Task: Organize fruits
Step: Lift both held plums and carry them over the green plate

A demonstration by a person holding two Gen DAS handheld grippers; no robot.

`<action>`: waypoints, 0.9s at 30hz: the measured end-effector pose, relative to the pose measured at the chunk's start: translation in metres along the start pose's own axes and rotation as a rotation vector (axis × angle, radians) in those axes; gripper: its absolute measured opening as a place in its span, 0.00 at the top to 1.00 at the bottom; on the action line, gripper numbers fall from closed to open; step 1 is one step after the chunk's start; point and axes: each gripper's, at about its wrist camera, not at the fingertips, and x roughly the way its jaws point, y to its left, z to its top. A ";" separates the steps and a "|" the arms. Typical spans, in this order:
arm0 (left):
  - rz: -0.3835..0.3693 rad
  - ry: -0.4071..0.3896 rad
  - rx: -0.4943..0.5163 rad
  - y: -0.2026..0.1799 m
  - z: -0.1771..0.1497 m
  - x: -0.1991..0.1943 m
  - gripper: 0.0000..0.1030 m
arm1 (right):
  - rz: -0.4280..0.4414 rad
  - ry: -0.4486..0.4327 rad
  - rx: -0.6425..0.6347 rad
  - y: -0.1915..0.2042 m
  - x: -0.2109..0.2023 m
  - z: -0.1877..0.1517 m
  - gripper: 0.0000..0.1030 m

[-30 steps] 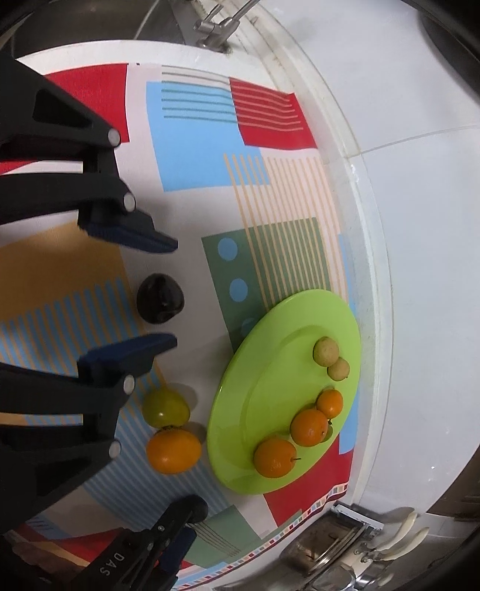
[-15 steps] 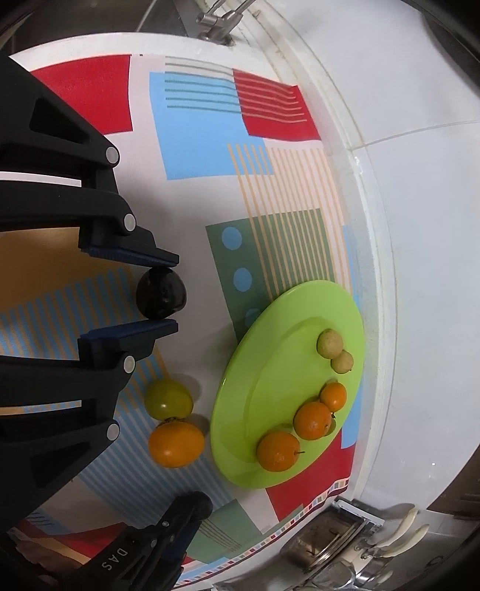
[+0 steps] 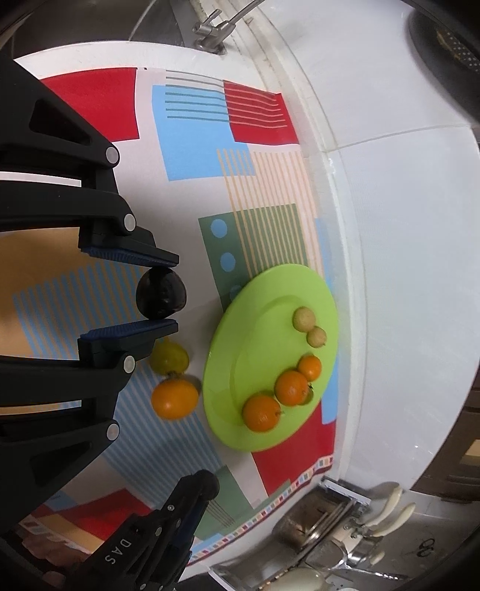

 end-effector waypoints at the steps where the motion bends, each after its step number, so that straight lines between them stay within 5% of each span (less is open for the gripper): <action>1: -0.002 -0.008 0.000 -0.001 0.001 -0.004 0.72 | 0.006 -0.006 -0.002 0.000 -0.003 0.001 0.72; 27: -0.014 -0.161 0.044 -0.024 0.029 -0.066 0.72 | 0.109 -0.148 -0.090 0.008 -0.054 0.033 0.72</action>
